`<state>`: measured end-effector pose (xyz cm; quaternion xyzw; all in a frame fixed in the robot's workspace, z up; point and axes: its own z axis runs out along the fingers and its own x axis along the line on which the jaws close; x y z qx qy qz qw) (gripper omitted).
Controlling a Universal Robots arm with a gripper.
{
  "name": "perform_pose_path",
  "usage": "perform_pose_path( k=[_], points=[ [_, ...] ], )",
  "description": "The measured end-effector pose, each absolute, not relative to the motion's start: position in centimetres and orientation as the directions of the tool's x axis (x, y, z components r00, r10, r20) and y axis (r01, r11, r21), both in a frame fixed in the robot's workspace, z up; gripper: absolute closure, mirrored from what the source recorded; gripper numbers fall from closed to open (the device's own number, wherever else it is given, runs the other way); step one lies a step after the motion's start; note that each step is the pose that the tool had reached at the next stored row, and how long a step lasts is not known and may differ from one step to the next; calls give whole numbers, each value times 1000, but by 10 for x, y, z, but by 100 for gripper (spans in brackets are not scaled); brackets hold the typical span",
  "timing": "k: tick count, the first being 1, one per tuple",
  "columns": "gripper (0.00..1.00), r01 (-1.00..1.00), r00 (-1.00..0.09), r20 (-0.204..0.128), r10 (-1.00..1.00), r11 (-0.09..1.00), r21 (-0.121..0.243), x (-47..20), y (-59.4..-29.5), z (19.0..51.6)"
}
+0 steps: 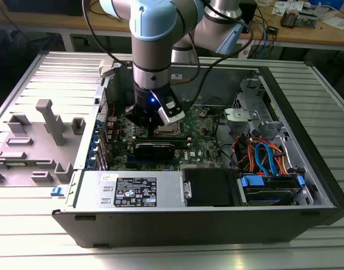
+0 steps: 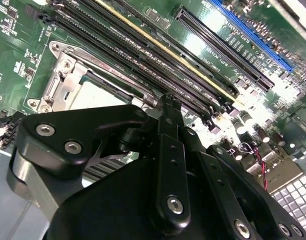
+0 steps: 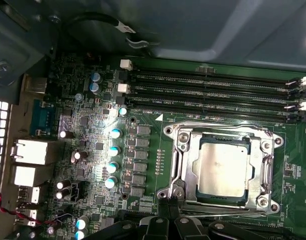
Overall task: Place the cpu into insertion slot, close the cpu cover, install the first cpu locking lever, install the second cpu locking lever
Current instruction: 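Install the second cpu locking lever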
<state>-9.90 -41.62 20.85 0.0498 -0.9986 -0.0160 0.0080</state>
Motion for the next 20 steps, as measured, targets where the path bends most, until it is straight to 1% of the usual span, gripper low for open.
perform_pose_path(
  k=[16,20],
  points=[
    [89,-101,-995,14,-101,994,34,-99,-413,206],
    [89,-100,-995,16,-101,994,34,-99,-412,211]
  ],
)
